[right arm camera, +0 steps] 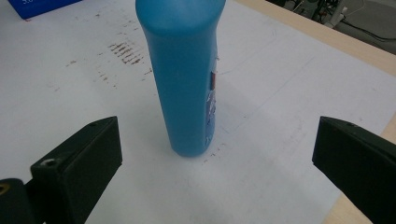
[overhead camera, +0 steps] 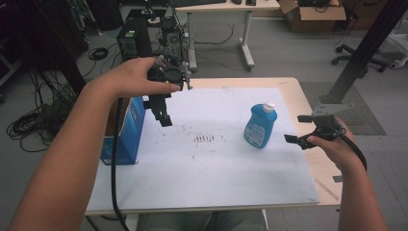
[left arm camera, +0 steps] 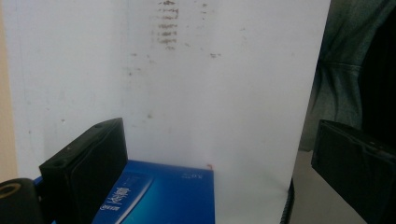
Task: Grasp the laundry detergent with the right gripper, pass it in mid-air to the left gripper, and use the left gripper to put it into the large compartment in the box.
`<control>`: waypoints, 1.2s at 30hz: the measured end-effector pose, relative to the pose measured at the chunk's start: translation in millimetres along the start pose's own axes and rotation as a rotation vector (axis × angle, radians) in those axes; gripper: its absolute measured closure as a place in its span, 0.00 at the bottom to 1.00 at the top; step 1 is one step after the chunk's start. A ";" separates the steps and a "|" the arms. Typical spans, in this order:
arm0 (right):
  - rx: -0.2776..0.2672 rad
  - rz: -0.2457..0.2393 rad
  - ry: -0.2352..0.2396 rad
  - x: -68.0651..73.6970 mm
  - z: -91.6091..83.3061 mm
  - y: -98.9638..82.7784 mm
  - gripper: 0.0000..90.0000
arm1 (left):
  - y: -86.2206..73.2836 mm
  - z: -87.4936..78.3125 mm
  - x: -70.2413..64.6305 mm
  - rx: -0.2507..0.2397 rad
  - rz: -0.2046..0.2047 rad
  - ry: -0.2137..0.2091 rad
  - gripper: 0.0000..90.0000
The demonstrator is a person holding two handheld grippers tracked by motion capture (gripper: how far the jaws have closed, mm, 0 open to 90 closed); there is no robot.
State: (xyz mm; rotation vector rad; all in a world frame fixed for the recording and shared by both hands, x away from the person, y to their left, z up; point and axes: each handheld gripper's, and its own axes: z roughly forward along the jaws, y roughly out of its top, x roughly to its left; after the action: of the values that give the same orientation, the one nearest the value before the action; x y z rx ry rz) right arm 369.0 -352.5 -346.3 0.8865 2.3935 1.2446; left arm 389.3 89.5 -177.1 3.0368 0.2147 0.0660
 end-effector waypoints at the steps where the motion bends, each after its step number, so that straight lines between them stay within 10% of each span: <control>1: -0.007 0.003 0.000 0.3 1.5 -1.6 0.02 | 0.0 0.1 -0.1 -0.001 0.000 -0.001 0.04; 36: -0.084 0.036 0.016 11.6 49.4 -30.3 0.01 | 4.6 3.6 -3.1 0.011 0.016 0.000 0.04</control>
State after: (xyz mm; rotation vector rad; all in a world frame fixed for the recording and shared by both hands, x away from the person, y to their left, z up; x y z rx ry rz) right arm 374.1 -327.1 -399.4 0.9011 2.3287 1.3598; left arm 387.1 84.2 -180.4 3.0498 0.1915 0.0656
